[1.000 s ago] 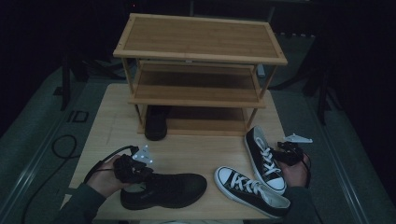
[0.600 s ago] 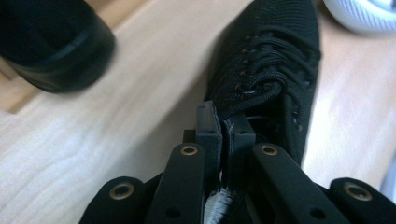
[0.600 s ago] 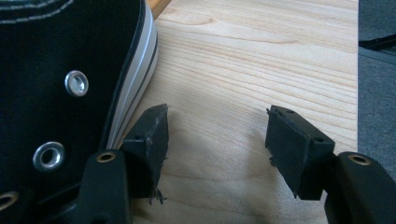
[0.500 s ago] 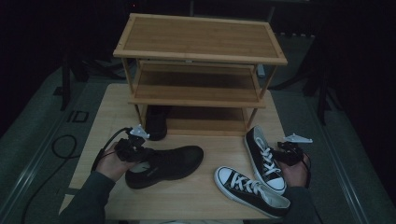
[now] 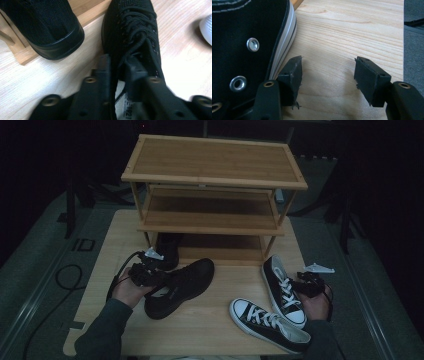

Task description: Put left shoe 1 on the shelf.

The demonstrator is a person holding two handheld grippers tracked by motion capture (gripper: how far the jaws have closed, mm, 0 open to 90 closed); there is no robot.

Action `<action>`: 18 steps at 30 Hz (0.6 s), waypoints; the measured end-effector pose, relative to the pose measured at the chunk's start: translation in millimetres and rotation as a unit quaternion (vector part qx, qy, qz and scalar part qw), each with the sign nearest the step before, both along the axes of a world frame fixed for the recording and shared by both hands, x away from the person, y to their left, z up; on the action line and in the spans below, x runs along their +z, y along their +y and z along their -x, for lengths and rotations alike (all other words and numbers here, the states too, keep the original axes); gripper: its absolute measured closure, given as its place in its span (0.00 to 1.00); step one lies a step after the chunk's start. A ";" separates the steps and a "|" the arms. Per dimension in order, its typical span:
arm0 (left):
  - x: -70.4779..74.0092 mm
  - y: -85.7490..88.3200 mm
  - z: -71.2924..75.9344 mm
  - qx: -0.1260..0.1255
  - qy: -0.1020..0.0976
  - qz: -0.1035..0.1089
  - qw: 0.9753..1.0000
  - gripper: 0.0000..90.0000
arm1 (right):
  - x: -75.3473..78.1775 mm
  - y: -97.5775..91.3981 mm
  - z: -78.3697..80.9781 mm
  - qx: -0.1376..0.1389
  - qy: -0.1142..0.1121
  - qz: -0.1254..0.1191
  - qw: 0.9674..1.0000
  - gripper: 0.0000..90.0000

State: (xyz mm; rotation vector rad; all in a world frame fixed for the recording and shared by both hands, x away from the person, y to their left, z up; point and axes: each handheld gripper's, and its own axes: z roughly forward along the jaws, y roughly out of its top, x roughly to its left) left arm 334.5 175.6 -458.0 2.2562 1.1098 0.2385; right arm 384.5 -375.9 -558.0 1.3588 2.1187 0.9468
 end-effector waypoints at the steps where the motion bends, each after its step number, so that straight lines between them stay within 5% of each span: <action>1: 2.4 2.4 2.3 -0.005 -0.002 0.004 1.000 0.78 | 0.0 0.0 0.0 0.000 0.000 0.000 1.000 0.44; 6: 16.2 20.5 17.4 -0.010 -0.025 0.032 0.999 0.79 | 0.0 0.0 0.0 0.000 0.000 0.000 1.000 0.44; 11: 22.6 48.6 30.2 0.024 -0.044 0.050 0.998 1.00 | 0.0 0.1 0.0 0.000 0.000 0.000 1.000 0.44; 18: -3.9 64.5 36.7 0.044 -0.013 0.026 0.999 1.00 | 0.0 0.1 0.0 0.000 0.000 0.000 1.000 0.44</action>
